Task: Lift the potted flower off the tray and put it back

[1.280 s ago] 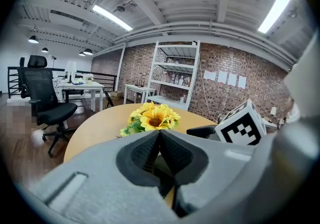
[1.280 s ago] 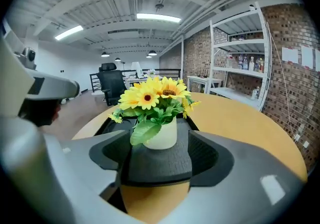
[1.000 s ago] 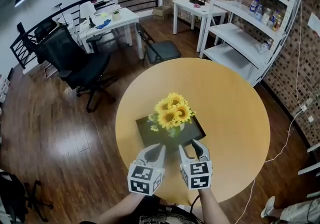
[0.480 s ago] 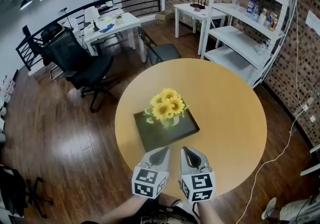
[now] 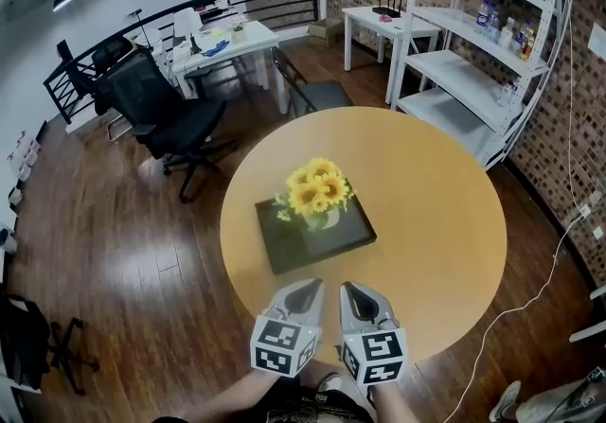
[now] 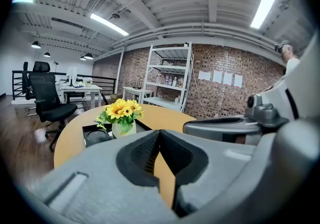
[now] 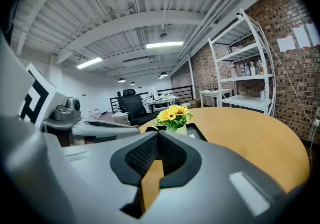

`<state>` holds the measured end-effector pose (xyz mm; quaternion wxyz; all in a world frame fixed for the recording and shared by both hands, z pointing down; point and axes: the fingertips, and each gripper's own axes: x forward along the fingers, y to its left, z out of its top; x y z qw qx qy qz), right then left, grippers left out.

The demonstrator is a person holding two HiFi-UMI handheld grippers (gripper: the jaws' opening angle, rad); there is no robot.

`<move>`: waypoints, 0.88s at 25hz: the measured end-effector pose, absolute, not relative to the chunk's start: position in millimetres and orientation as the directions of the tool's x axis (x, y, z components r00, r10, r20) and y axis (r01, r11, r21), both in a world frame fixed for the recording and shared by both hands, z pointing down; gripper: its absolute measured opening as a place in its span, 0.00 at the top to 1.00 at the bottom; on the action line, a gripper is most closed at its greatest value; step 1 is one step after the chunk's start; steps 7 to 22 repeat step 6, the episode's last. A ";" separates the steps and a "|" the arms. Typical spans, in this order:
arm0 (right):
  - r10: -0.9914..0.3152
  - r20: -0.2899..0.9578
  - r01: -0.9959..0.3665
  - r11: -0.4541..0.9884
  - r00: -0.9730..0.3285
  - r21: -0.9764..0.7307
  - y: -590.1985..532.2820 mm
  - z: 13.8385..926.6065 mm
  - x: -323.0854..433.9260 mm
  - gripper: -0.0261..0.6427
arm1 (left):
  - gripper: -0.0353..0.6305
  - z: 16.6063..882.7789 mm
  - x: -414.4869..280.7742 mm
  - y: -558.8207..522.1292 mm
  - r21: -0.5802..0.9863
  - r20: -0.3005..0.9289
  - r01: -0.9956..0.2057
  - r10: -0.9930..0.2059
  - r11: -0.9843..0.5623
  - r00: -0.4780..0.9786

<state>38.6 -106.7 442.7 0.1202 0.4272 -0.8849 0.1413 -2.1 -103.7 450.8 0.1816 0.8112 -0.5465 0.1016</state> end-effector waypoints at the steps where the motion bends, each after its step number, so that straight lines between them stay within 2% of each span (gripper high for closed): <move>1: -0.718 0.330 -0.785 0.601 -0.613 -0.150 -105.8 441.9 40.1 0.96 | 0.94 449.6 0.2 -103.6 0.182 0.360 -0.924 -0.852 -0.336 0.380; 22: -0.706 0.321 -0.771 0.614 -0.632 -0.168 -100.4 443.6 47.8 0.96 | 0.94 450.0 6.5 -100.5 0.177 0.360 -0.930 -0.859 -0.321 0.365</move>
